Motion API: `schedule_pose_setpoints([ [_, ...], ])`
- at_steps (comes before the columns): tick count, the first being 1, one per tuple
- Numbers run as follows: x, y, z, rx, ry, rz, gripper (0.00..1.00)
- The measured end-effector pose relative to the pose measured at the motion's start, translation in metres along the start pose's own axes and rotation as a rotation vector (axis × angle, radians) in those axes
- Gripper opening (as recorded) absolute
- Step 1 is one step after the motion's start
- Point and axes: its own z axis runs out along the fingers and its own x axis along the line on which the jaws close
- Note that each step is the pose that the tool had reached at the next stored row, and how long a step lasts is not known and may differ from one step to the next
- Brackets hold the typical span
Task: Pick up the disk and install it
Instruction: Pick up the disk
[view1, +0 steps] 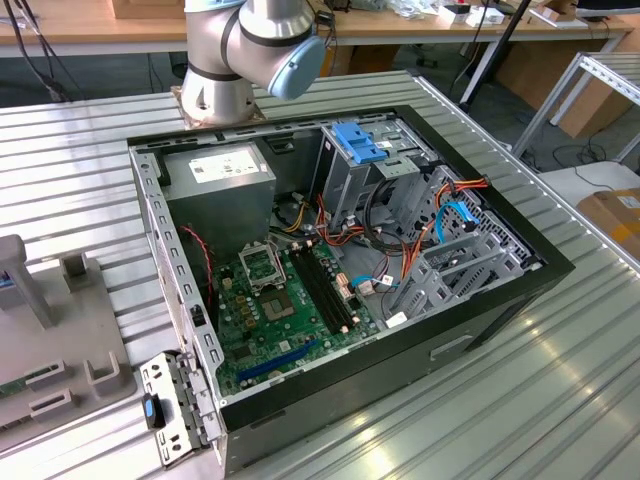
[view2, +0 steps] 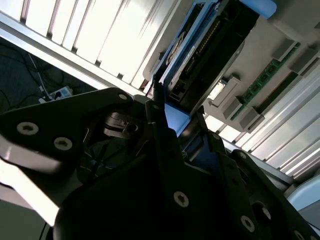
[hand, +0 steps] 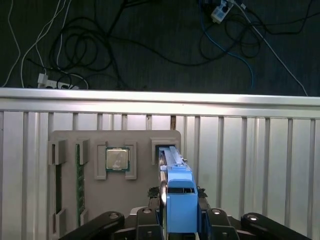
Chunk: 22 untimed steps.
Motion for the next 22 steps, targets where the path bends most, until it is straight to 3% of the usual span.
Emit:
schedule_pose_setpoints([
  [4,-0.0002,0.0,-0.0036,-0.0005,0.0002,0.0,0.36],
  [7,-0.0005,0.0001,-0.0115,-0.0004,0.0002,0.0,0.36],
  [10,-0.0013,0.0004,-0.0324,-0.0004,0.0011,0.0,0.36],
  [13,-0.0019,0.0005,-0.0475,-0.0004,0.0012,0.0,0.36],
  [18,-0.0025,0.0007,-0.0625,-0.0003,0.0011,0.0,0.36],
  [22,-0.0025,0.0007,-0.0635,-0.0003,0.0011,0.0,0.36],
])
